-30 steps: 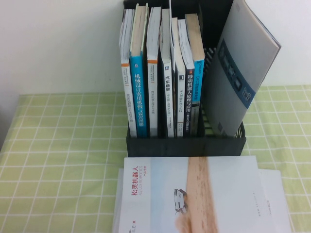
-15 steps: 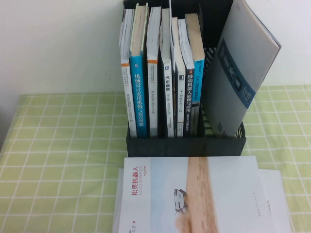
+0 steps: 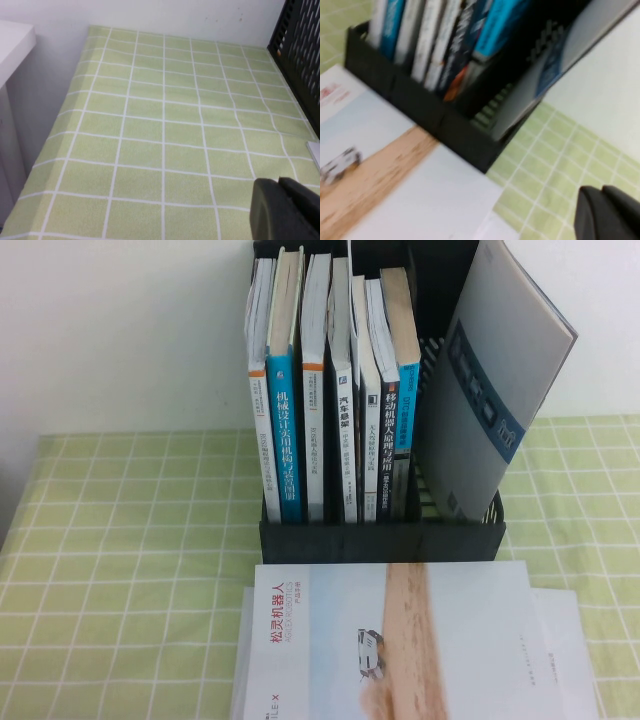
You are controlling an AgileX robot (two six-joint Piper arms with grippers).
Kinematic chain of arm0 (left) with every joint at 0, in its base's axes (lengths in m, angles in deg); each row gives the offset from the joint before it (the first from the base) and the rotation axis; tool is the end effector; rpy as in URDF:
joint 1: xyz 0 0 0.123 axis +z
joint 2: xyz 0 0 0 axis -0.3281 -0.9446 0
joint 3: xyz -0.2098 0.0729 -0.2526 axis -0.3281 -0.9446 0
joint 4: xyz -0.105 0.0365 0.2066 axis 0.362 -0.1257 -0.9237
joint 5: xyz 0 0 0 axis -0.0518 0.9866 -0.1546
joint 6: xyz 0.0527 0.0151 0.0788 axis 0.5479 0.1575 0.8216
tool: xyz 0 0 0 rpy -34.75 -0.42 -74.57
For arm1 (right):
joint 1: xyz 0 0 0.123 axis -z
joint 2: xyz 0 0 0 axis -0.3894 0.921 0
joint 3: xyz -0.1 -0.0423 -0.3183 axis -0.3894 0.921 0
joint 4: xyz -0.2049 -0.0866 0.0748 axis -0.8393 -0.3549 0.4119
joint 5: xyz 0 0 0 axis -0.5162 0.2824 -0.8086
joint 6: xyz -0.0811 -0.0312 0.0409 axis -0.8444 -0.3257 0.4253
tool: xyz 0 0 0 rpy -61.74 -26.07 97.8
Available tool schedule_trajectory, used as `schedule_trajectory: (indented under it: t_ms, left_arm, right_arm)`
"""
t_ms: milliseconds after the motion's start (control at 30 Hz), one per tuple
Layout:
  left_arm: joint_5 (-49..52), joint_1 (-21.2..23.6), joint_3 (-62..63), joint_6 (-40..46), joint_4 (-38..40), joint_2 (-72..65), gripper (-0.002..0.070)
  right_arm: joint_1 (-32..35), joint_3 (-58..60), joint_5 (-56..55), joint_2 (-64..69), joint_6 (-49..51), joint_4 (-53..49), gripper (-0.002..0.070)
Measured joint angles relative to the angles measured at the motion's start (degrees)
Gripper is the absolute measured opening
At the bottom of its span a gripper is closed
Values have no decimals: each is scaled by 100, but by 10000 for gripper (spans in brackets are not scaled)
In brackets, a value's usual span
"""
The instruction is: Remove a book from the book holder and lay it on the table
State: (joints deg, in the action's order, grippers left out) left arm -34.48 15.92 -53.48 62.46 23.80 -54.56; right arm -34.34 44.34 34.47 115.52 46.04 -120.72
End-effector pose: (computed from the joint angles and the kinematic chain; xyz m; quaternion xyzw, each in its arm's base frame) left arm -0.0113 0.0007 0.1733 -0.0646 0.7937 -0.0831 0.5992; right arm 0.0781 0.0319 0.3289 -0.3273 0.7603 0.0112 0.5610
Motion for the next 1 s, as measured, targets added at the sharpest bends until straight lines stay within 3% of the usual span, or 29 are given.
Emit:
schedule_trajectory:
  t_ms: [233, 433, 767, 1000]
  left_arm:
    - [0, 0, 0, 0, 0, 0, -3]
    - [0, 0, 0, 0, 0, 0, -3]
    - [0, 0, 0, 0, 0, 0, -3]
    - [0, 0, 0, 12, 0, 0, -3]
  right_arm:
    - [1905, 12, -571, -693, 25, 0, -2]
    - [3421, 12, -628, -1576, 928, 392, -1]
    - [4443, 56, -543, -3178, 1078, 420, -2]
    - [5139, 896, -781, -3804, 1078, 1076, -2]
